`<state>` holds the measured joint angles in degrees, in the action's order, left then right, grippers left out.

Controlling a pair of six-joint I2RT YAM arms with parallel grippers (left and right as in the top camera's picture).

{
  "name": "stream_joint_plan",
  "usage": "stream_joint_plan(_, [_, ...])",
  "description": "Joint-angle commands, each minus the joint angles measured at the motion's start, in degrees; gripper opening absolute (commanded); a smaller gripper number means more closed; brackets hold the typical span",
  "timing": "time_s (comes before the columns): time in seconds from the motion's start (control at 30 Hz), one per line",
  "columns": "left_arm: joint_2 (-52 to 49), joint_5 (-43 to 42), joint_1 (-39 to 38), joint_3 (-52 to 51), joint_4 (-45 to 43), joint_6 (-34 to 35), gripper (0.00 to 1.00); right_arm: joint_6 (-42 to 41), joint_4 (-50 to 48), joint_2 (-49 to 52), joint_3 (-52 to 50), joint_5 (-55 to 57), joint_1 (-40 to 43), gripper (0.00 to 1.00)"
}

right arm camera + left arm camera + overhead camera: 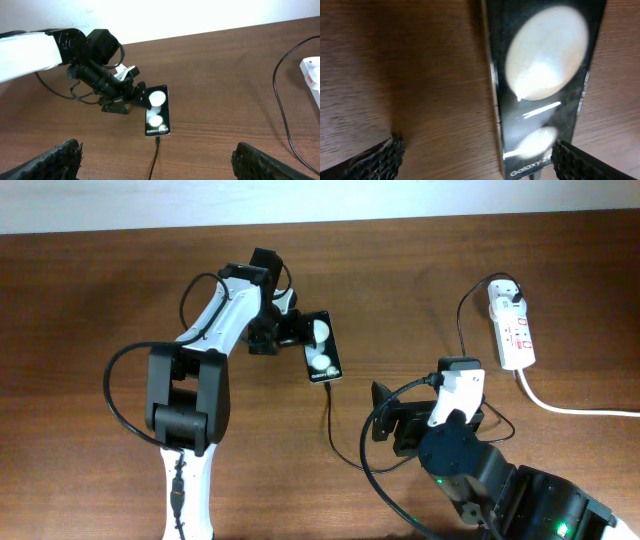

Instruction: Plug charger to phone and switch on socket

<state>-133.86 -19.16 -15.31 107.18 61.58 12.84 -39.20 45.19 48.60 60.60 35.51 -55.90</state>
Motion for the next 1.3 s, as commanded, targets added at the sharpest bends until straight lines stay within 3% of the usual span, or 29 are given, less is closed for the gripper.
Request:
stream_joint_plan(0.0, [-5.9,11.4,0.7,-3.3,3.7,0.0,0.99,-0.2,0.2,-0.2,0.4,-0.3,0.1,0.99])
stream_joint_plan(0.43, [-5.8,22.7,0.8,11.0,22.3,1.2,0.99,-0.2,0.2,-0.2,0.4,-0.5,0.1,0.99])
stream_joint_plan(0.77, [-0.8,26.3,0.8,11.3,24.1,1.2,0.99,-0.2,2.3,-0.2,0.4,-0.3,0.2,0.99])
stream_joint_plan(0.93, [11.8,26.3,0.8,11.3,26.4,2.1,0.99,-0.3,0.4,2.1,0.4,-0.2,0.1,0.99])
stream_joint_plan(1.03, [31.0,26.3,0.8,11.3,28.2,2.3,0.99,-1.7,0.4,4.3,0.4,-1.9,0.1,0.99])
stream_joint_plan(1.2, [51.3,26.8,0.8,11.3,28.8,2.3,0.99,-1.7,0.4,4.5,0.4,-2.8,0.1,0.99])
stream_joint_plan(1.27, [57.4,31.3,0.8,11.2,30.8,4.4,0.99,-1.7,0.4,4.5,0.4,-4.0,0.1,0.99])
